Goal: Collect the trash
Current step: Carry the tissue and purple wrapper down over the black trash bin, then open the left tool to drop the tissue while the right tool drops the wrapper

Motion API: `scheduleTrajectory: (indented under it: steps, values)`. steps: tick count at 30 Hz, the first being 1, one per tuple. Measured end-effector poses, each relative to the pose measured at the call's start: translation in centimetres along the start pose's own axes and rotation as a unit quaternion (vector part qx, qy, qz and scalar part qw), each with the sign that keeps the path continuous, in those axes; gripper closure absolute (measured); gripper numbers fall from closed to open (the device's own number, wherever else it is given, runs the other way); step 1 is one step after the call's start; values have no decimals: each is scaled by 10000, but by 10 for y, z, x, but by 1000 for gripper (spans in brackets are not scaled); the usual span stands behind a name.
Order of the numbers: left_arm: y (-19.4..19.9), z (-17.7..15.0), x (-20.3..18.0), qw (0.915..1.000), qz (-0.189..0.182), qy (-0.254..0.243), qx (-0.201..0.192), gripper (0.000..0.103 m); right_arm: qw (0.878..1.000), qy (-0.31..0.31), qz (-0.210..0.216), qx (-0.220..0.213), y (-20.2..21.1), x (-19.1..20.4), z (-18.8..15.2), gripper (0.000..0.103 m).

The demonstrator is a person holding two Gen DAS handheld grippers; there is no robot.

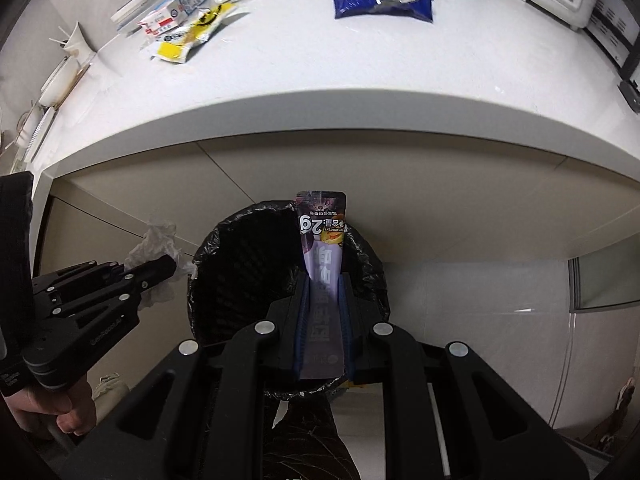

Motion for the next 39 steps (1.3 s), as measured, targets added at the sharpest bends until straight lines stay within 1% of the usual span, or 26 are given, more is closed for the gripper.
scheduleTrajectory:
  steps: [11, 18, 22, 23, 24, 25, 26, 28, 30, 31, 33, 34, 36, 37, 39]
  values:
    - [-32, -2, -16, 9996, 16, -219, 190, 94, 9998, -152, -117, 64, 0, -12, -6, 90]
    - [-41, -2, -32, 9989, -49, -428, 210, 94, 9995, -238, -178, 74, 3, -17, -8, 90]
    - [-39, -3, -38, 9985, -50, -529, 141, 89, 9996, -192, -213, 83, 5, -18, -8, 90]
    - [-37, -3, -38, 9987, -92, -482, 127, 86, 9996, -180, -216, 76, 5, -17, -7, 90]
    - [-37, -3, -38, 9989, -107, -427, 135, 77, 9996, -192, -212, 74, 6, -17, -6, 90]
    - [-36, -3, -37, 9992, -113, -375, 121, 71, 9995, -229, -195, 73, 6, -18, -6, 89]
    - [-35, -2, -36, 9993, -113, -335, 80, 60, 9995, -255, -182, 81, 6, -19, -5, 89]
    - [-33, 1, -37, 9993, -128, -356, -34, 54, 9996, -185, -221, 66, 7, -18, -3, 89]
    - [-30, 3, -38, 9993, -117, -334, -100, 39, 9996, -160, -238, 39, 7, -16, -2, 89]
    - [-28, 4, -37, 9994, -132, -286, -136, 36, 9996, -182, -212, 34, 8, -16, -2, 89]
    - [-25, 6, -36, 9995, -60, -271, -162, 27, 9996, -169, -211, 35, 9, -15, -2, 89]
    - [-23, 8, -35, 9994, -30, -291, -206, 25, 9997, -137, -210, 34, 9, -14, -2, 89]
    - [-18, 10, -33, 9994, -30, -232, -253, 14, 9997, -115, -207, 10, 12, -15, -1, 89]
    - [-16, 12, -30, 9995, -7, -172, -278, 13, 9997, -128, -189, -6, 13, -14, 0, 89]
    - [-10, 16, -25, 9993, -4, -97, -353, 6, 9997, -113, -190, -42, 17, -15, 1, 89]
Point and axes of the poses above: each gripper's, at about its wrist camera, not at the fingertips, and y roughly against the way its jaws point, x to its left, z to its top, the point moved 8 cm from there along -y, roughly the way its jaws point, and after that the axes turned 1 degree about -y, right-handed, at the moved point
